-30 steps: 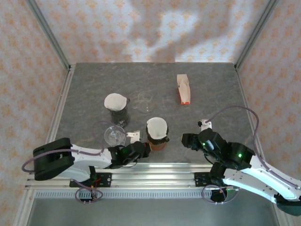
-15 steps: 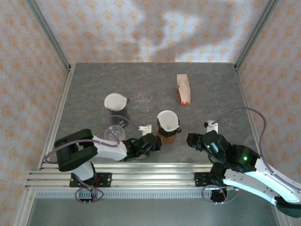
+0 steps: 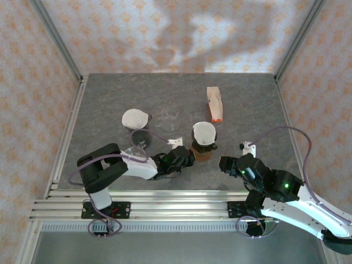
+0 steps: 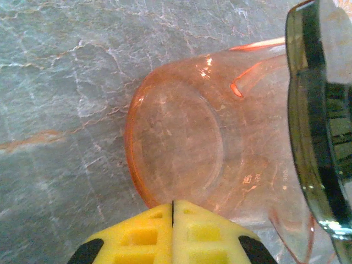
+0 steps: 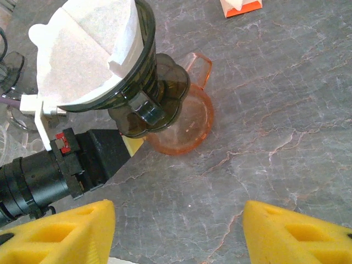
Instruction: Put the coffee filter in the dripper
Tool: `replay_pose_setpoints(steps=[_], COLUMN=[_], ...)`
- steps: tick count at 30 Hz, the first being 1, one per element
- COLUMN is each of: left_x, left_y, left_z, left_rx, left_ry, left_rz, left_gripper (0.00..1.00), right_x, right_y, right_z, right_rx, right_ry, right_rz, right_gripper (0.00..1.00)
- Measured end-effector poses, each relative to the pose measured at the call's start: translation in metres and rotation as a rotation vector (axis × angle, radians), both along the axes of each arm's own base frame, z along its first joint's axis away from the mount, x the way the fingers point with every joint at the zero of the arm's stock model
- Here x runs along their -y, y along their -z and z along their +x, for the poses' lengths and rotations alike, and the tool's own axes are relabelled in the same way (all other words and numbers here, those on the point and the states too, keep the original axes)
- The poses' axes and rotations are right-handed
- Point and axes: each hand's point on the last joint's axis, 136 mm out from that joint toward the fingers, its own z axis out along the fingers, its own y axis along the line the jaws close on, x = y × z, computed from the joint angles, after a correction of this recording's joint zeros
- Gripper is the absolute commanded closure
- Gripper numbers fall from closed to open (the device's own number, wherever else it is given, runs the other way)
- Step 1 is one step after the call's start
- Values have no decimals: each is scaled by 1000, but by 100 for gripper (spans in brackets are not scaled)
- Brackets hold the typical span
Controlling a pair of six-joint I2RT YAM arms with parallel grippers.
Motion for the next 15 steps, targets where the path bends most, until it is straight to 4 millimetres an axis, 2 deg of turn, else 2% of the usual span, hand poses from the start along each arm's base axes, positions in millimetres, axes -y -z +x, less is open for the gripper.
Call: replay_pose_setpoints(steps=[8,15], left_x=[13,9], left_y=[-8,-11], left_z=[20,17], left_rx=[18,17], left_ry=[-2,1], left_rz=[-20,-24], left_gripper=[100,100], right_x=[1,1], right_y=[3,4], right_z=[0,-1], right_rx=[-7,-10], right_ry=[7,9], right_rz=[2,1], right_gripper=[37,39])
